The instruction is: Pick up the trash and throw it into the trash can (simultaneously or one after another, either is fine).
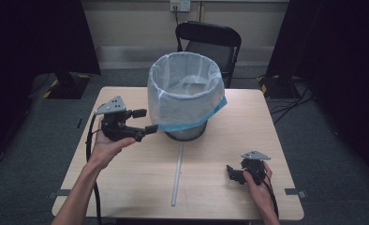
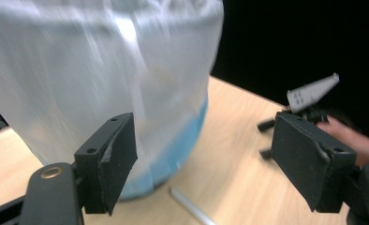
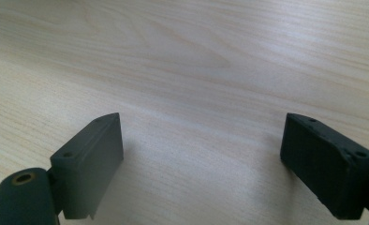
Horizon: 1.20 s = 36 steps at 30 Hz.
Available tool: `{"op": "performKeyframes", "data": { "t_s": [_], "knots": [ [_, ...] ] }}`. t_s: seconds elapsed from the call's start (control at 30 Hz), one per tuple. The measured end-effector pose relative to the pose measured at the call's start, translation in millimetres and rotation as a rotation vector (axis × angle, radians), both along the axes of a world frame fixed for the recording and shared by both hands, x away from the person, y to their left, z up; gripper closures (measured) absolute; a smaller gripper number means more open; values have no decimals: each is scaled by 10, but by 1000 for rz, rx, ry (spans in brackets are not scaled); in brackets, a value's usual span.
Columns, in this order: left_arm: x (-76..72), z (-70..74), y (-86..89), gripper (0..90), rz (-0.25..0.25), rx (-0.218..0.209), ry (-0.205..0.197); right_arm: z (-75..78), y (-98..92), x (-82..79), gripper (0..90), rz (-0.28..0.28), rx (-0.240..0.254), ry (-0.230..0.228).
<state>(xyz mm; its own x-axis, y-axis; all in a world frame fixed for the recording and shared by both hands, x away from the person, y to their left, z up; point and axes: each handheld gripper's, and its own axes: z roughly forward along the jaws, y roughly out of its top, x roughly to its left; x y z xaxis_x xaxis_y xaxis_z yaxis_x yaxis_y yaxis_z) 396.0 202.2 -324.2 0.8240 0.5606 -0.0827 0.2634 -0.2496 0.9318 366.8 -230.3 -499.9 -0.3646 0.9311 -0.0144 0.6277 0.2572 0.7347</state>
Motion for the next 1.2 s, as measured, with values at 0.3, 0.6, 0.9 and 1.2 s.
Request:
{"op": "performKeyframes", "data": {
  "t_s": [0.3, 0.6, 0.9, 1.2],
  "knots": [
    [-131, -610, -26, 229, 7, 1, 125, 0, 0, 1, 126, 1, 0, -1],
    [-165, -1054, -157, 255, 18, 43, 211, 0, 0, 0, 126, 0, 0, 0],
    [-265, -1360, -372, 285, -42, 158, 276, 0, 0, 0, 126, 0, 0, 0],
    [-352, -1584, -586, 305, -88, 204, 295, 0, 0, 0, 126, 0, 0, 0]
  ]
}}
